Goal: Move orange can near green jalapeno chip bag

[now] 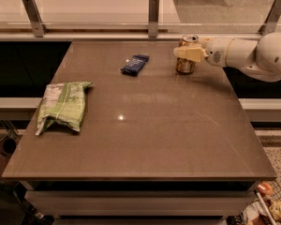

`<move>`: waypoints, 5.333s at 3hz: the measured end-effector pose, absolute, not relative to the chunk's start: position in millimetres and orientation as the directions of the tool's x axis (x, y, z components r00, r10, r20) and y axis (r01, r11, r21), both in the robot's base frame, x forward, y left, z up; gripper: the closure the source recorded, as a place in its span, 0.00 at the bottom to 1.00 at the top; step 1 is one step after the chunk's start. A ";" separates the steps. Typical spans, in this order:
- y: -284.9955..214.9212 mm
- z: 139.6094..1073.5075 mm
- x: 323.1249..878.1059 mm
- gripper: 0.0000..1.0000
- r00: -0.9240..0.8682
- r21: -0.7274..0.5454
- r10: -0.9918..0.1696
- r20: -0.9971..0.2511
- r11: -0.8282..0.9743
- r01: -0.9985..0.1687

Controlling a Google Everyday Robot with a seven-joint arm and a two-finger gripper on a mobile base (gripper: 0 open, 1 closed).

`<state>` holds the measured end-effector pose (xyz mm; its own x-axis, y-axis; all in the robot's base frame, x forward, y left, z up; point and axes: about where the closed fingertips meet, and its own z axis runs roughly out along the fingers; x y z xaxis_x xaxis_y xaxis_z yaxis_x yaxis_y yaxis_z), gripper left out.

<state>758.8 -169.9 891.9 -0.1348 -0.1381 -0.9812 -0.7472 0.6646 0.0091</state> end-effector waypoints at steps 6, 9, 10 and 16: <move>-132.0 925.3 733.8 1.00 -0.100 -0.012 -0.156 -0.983 0.594 -0.805; -65.3 971.1 643.5 1.00 -0.080 -0.034 -0.191 -0.978 0.528 -0.848; -37.6 974.6 616.8 1.00 -0.067 -0.050 -0.211 -0.975 0.503 -0.863; 90.9 912.0 555.7 1.00 -0.098 0.048 -0.171 -0.980 0.274 -0.960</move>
Offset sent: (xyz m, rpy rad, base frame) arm 0.0004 0.0028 -0.0006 0.0009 0.0009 0.0037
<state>555.7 90.9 912.0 -0.0980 -0.1714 -0.9803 -0.9604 0.2744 0.0480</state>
